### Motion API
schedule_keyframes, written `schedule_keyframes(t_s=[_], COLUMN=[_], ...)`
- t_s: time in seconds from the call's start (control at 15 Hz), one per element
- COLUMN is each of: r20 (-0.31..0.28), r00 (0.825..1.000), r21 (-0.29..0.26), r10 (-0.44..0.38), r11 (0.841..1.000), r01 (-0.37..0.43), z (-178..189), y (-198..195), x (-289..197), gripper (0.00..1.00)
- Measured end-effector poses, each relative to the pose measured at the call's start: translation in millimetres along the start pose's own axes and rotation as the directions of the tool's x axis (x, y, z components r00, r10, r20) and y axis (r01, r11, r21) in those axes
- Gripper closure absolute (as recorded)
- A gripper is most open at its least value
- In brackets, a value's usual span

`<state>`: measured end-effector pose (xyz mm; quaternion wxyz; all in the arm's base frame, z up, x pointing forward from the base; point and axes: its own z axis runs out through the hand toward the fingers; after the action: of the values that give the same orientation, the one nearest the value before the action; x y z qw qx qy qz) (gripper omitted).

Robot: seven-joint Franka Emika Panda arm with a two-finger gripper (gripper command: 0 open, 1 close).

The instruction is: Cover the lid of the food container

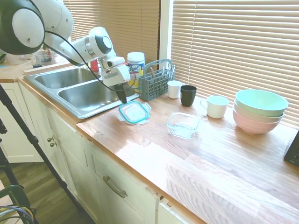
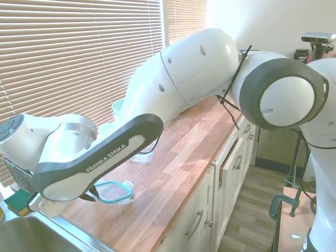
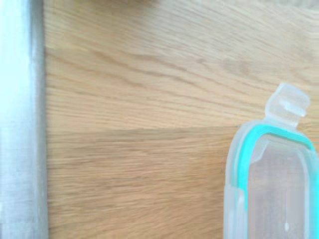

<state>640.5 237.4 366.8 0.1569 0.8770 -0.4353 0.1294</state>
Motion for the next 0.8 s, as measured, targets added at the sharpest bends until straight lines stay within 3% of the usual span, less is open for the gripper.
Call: schedule_keyframes(t_s=[0.4,0.8], r20=[0.061,0.107], r00=[0.998,0.991], r21=[0.088,0.13], r10=[-0.009,-0.075], r11=[0.996,0.99], r01=[0.003,0.061], z=[-32,-55], y=[39,80], x=[25,54], gripper=[1.0,1.0])
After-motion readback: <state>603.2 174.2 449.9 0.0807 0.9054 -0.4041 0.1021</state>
